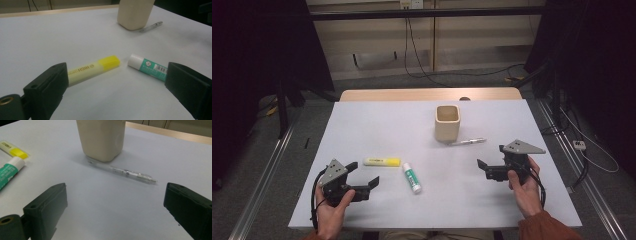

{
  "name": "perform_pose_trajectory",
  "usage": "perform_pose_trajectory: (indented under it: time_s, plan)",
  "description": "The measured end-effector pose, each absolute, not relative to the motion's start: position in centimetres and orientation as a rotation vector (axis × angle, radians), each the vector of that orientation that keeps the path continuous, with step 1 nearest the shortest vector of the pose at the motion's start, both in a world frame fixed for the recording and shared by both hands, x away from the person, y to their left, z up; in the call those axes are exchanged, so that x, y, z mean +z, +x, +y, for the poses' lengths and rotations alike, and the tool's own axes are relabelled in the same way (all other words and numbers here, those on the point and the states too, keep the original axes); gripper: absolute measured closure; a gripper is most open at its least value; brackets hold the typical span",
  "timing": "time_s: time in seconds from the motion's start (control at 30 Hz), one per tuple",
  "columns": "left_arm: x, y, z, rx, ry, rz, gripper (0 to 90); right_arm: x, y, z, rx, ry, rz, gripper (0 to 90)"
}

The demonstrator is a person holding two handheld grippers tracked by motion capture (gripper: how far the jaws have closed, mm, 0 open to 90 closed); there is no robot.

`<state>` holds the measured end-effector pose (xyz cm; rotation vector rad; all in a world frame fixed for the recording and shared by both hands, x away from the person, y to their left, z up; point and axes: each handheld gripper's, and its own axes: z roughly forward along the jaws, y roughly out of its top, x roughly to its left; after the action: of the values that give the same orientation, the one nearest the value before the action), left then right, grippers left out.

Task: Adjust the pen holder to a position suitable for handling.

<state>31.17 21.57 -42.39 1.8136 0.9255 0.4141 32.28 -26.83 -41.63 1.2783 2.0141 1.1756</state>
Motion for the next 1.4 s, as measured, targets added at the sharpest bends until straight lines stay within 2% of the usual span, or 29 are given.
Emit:
perform_pose_trajectory:
  time_s: [0.23, 0.43, 0.53, 1.0, 1.33, 1.4]
  plan:
    - [-42.4, 31.1, 21.6, 0.416, 1.807, 0.934, 5.0, -39.8, 34.6, -26.3, 1.203, 1.260, 2.024, 5.0]
    - [-42.5, 31.0, 21.4, 0.441, 1.825, 0.931, 5.5, -38.7, 37.4, -26.1, 1.253, 1.279, 2.004, 9.8]
    - [-42.5, 31.0, 21.3, 0.432, 1.830, 0.919, 5.6, -38.2, 39.2, -25.7, 1.256, 1.253, 2.015, 7.3]
    - [-42.5, 31.0, 21.3, 0.427, 1.837, 0.921, 5.6, -36.3, 44.2, -24.3, 1.262, 1.219, 2.088, 11.5]
    - [-42.5, 31.0, 21.3, 0.425, 1.844, 0.914, 5.6, -36.1, 49.1, -22.8, 1.198, 1.232, 2.166, 17.6]
    - [-42.5, 30.9, 21.3, 0.423, 1.846, 0.914, 5.6, -36.2, 49.9, -22.4, 1.187, 1.238, 2.182, 21.2]
